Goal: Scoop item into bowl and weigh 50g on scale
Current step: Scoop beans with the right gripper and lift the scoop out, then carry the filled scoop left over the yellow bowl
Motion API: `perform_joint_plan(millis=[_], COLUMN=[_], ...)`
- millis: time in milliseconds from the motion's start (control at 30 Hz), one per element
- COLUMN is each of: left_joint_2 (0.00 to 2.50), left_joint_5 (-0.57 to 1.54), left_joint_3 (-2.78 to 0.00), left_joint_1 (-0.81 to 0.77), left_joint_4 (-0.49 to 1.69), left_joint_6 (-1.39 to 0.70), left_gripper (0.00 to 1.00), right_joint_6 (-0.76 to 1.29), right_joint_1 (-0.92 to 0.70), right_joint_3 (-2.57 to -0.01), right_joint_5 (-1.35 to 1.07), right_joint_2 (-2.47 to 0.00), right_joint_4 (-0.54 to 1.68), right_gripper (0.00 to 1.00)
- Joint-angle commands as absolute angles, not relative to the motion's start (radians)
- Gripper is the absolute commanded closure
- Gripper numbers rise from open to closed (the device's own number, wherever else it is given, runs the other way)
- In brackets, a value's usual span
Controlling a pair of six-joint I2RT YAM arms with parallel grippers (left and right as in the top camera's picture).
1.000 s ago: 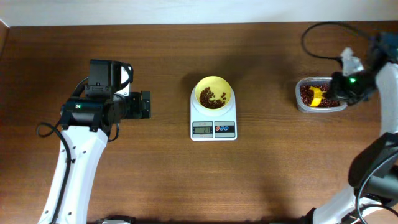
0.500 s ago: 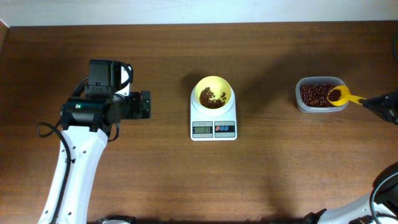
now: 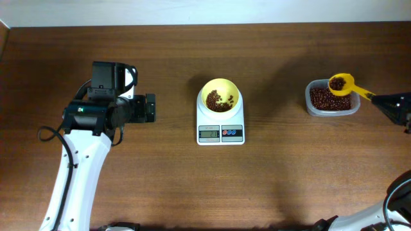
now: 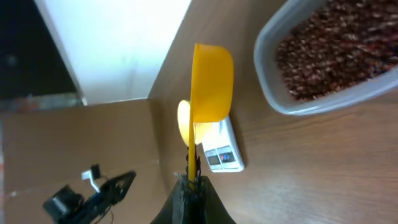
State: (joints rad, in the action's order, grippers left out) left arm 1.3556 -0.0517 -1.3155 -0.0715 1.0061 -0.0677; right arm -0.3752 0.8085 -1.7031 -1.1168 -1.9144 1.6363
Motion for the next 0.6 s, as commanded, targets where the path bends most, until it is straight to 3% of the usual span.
perform_joint_plan(millis=[0,300,567], left_joint_2=[1.346,1.346,1.346], left_joint_5=[-0.048,-0.048,-0.048], left_joint_3=[-1.319,-1.319,-1.319], left_joint_1=[-0.067,-0.067,-0.067], left_joint_4=[1.005,1.005,1.005], left_joint_6=[-0.062,-0.062,-0.062], left_gripper=[0.01,0.01,0.01], right_joint_6=[-0.520,-0.520,-0.516], right_joint_1=[0.727,0.297,0.072], right_joint_3=[-1.702,-1.702,-1.702], right_joint_5=[-1.190,-1.316,-1.297], right_joint_2=[-1.920,-1.919,-1.920], right_joint_4=[1.699,1.634,1.429], right_gripper=[0.96,0.96,0.96])
